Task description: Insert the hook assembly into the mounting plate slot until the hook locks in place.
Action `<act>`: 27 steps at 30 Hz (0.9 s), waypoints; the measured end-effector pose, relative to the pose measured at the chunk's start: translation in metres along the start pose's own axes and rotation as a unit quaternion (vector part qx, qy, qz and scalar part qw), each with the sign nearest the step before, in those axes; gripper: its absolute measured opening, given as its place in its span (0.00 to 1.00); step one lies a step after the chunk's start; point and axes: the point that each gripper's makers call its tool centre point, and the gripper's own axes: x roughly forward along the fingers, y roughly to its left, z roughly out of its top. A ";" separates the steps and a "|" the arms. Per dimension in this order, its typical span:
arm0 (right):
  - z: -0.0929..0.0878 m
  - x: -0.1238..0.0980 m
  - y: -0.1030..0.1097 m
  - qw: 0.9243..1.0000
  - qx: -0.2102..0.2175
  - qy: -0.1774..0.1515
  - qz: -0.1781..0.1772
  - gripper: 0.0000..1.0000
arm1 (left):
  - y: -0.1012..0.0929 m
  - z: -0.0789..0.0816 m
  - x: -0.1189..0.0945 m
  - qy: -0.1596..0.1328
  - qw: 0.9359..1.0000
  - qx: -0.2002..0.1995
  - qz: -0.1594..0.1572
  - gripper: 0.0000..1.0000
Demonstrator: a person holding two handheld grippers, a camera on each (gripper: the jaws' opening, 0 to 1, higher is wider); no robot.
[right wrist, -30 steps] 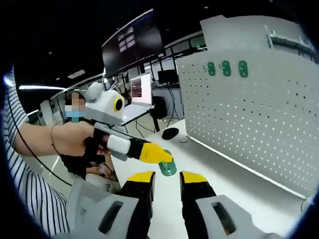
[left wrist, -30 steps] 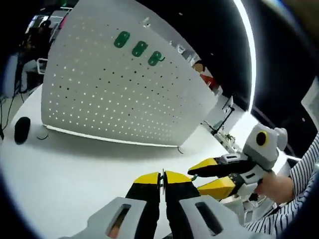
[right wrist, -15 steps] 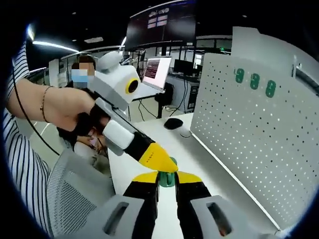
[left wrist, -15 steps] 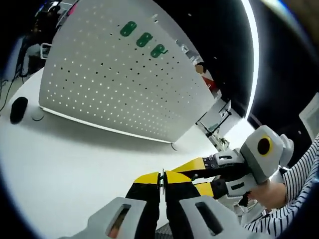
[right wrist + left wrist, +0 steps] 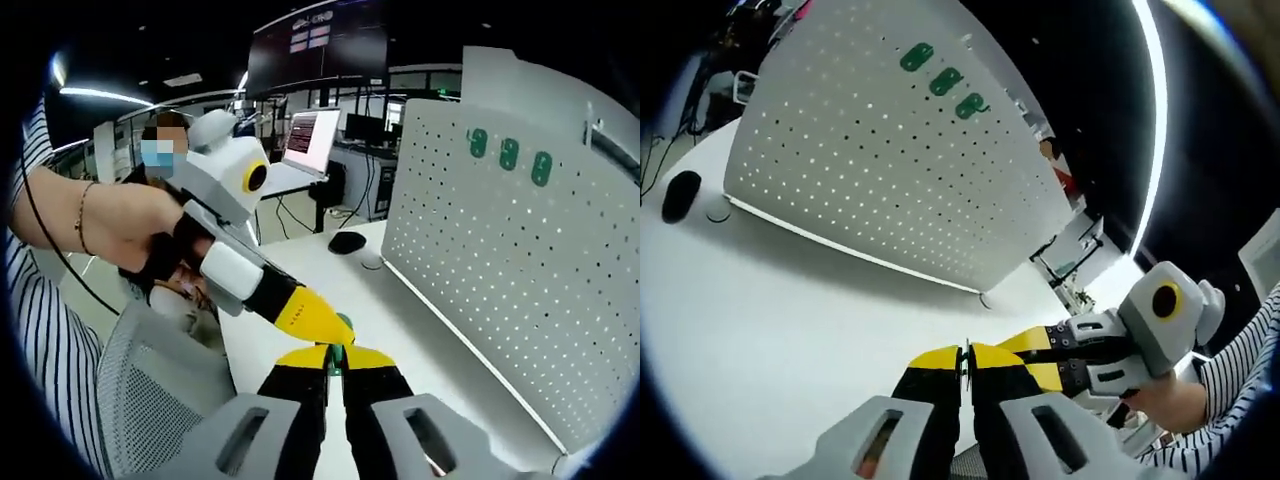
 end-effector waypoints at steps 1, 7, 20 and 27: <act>-0.001 0.000 0.000 1.000 0.005 0.001 0.001 0.01 | 0.000 -0.001 0.000 -0.001 1.000 -0.002 0.000 0.01; -0.008 -0.002 0.005 0.999 0.039 0.000 0.010 0.00 | 0.001 -0.009 -0.002 -0.007 1.000 -0.001 -0.009 0.02; -0.013 -0.002 0.019 0.998 0.055 0.005 0.041 0.00 | 0.007 -0.014 -0.011 -0.023 0.999 0.027 -0.005 0.08; -0.012 -0.004 0.016 0.997 0.074 -0.006 0.035 0.00 | 0.009 0.001 -0.020 -0.059 0.997 0.049 -0.001 0.30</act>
